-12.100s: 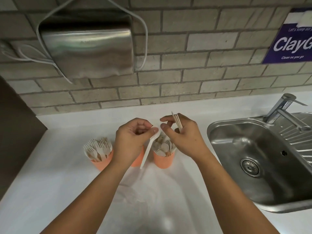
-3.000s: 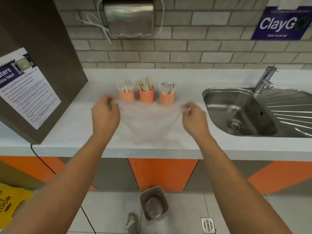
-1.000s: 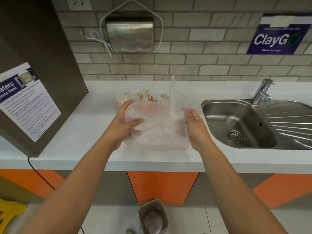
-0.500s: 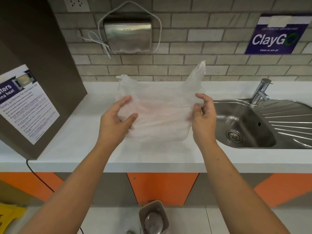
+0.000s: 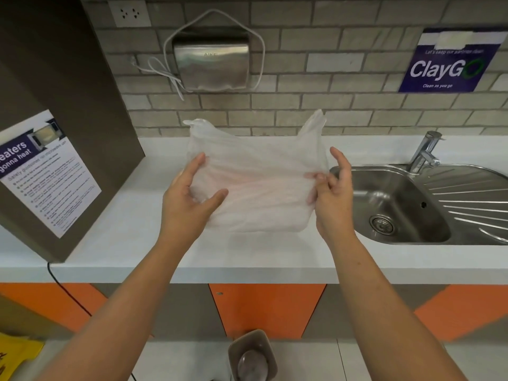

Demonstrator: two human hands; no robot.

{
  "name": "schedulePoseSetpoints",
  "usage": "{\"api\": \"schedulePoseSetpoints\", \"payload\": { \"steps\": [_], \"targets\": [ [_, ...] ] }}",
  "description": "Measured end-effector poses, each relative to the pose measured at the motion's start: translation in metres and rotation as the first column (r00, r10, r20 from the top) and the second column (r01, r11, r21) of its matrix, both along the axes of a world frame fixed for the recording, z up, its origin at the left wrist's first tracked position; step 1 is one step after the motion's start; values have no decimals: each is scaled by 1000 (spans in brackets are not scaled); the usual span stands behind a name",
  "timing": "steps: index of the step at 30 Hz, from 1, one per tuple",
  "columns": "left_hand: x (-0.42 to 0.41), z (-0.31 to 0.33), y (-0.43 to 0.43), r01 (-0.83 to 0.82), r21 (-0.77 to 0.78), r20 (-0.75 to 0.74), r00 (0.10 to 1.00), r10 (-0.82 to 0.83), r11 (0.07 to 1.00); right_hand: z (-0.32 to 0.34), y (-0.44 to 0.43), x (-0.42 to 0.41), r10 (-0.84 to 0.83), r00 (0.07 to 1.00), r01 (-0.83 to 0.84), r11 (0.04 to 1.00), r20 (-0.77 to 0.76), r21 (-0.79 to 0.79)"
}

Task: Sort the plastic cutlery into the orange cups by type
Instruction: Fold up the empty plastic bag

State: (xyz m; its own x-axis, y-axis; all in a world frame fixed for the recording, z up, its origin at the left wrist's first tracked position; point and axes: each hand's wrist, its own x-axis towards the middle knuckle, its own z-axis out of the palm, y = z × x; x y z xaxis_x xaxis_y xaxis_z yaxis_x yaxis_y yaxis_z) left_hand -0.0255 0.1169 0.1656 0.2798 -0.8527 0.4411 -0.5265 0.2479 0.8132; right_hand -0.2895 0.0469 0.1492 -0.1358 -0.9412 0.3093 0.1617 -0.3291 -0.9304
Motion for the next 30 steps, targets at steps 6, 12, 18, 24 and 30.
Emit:
{"api": "schedulePoseSetpoints", "payload": {
  "steps": [6,12,18,24,30],
  "targets": [
    [8,3,-1,58,101,-33,998,-55,993,8,0,-16,495,839,-481,869,-226,118],
    [21,12,-9,38,329,133,987,-86,944,13,-13,-26,483,792,-387,870,-373,305],
    [29,18,-19,-87,440,399,911,-108,894,13,-25,-35,439,574,-176,891,-692,419],
    [34,24,-27,51,393,-70,997,-26,918,5,-28,-42,424,566,-121,891,-707,437],
    [-9,26,-44,8,246,97,995,-33,969,1,-13,-29,461,375,-131,885,-804,447]
  ]
}}
